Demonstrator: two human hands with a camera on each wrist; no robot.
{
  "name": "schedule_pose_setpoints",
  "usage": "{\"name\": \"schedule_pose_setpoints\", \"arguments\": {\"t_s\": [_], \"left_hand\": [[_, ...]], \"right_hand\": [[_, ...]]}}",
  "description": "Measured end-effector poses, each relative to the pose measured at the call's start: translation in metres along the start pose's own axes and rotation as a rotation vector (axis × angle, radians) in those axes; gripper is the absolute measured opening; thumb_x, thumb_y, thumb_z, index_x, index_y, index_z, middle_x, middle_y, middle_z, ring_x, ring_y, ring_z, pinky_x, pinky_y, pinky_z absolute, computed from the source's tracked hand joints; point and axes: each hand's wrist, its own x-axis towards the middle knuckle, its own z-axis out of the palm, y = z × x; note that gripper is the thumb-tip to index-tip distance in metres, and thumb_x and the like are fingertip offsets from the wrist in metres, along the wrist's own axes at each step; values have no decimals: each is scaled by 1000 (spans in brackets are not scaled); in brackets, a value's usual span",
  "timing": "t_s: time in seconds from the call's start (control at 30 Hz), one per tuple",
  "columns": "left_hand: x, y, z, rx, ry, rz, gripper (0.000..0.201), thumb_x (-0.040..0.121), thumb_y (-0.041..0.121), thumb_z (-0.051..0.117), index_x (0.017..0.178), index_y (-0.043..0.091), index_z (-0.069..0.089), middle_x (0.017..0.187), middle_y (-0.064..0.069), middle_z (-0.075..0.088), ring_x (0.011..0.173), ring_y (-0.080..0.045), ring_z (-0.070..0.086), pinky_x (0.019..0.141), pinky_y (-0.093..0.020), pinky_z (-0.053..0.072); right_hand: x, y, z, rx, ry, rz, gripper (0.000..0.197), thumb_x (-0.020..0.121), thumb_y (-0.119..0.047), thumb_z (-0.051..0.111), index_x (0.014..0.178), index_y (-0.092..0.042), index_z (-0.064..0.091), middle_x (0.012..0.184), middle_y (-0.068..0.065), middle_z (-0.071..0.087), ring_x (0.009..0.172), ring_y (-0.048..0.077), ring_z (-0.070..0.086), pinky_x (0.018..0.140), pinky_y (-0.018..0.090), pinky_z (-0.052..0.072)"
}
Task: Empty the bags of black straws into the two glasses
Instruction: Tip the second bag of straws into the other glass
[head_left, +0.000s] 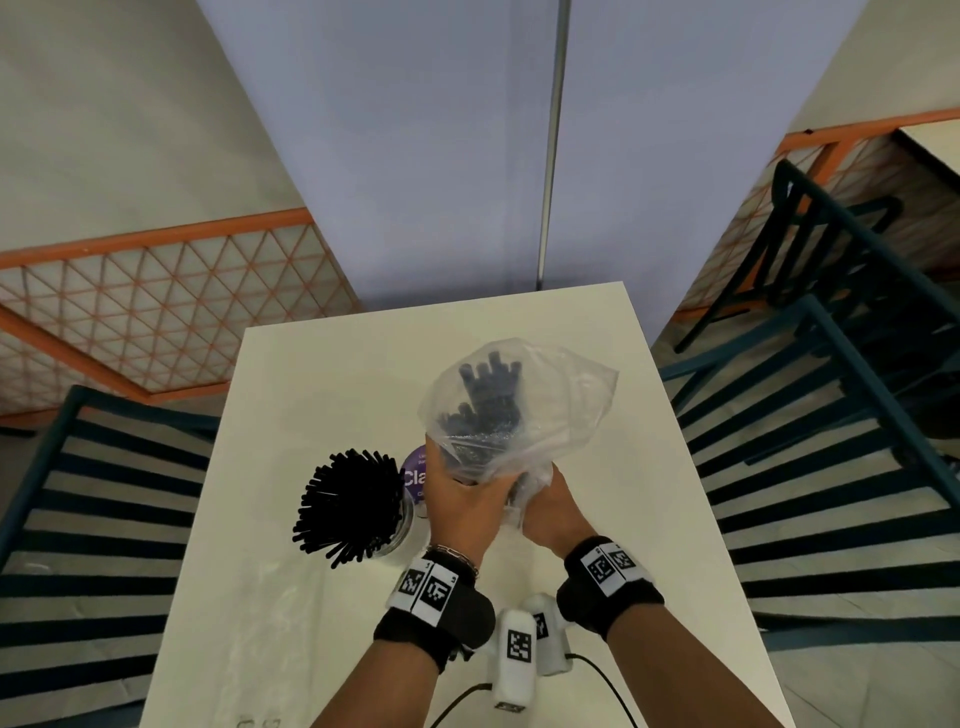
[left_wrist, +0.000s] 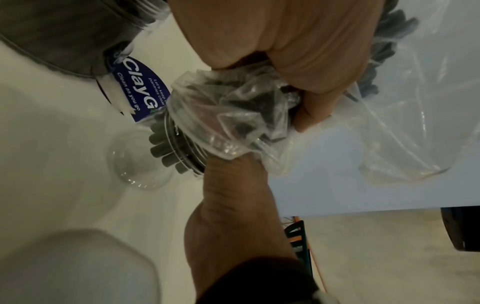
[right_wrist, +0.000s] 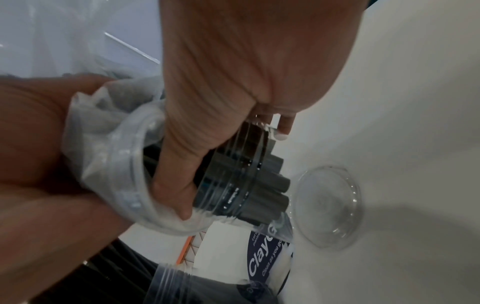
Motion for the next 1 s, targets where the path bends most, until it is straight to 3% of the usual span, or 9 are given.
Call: {"name": "schedule_pose_setpoints", "arguments": {"t_s": [0.03,0.1,0.2,0.3,0.43,0.57,0.77,0.9,1.0], "left_hand": [[-2,1,1,-16,-13,-8,76,76,-16,83,140,15,56,118,1,75,110,-14,76,69,-13,60],[-1,5,1,-46,-43,-30,87,66,-12,93,140,16,56,123,-5,76,110,-19,77,74,-23,65],[-5,28,-6,-24,-65,80,107,56,2,104,144,25,48,134,1,70,118,-14,74,92,-39,66],[-5,51,-17,41,-82,206,102,57,15,106,141,33,51,138,10,65,125,-10,68,98,-39,63],[-5,67,-20,79,-65,221,57,70,30,98,117,30,65,115,7,76,106,-16,76,92,-51,65],[-1,82,-23,63,17,259,18,90,28,84,103,26,72,102,9,79,95,-9,75,96,-50,62],[7,117,-29,-168,80,308,12,98,26,76,103,35,69,114,4,82,117,-18,75,110,-48,55],[7,146,-39,-315,104,329,16,103,18,69,118,14,64,107,7,80,117,-19,74,108,-41,57],[6,160,-54,-375,126,341,19,105,21,67,121,11,66,115,1,77,117,-18,73,112,-43,55]], "right_hand": [[-1,-1,-1,26,7,-15,48,98,8,59,86,-39,63,67,-16,66,54,-7,65,53,8,51],[-5,-2,1,-169,26,-159,52,102,19,42,71,-17,62,57,-11,61,47,0,58,49,14,49],[-18,-11,3,-450,98,-308,37,102,-10,49,68,-13,64,60,1,64,54,15,64,54,27,56],[-21,-13,1,-627,92,-295,10,100,-18,64,101,-10,68,90,2,73,82,16,72,78,34,62],[-19,-10,-2,-603,76,-260,31,90,-22,74,114,-3,68,106,18,73,99,29,71,95,52,60],[-23,-8,-10,-651,89,-249,85,59,-52,95,130,-15,67,117,-3,75,109,17,72,95,34,60],[-25,-10,-21,-589,41,-221,93,46,-21,107,127,-33,65,125,-9,76,121,13,70,106,44,58],[-34,-20,-20,-573,-22,-232,128,38,-33,110,149,-38,45,145,-12,62,135,10,59,117,47,48],[-55,-42,-15,-693,18,-278,156,35,-45,108,163,-44,19,166,-16,32,153,6,32,128,41,30]]}}
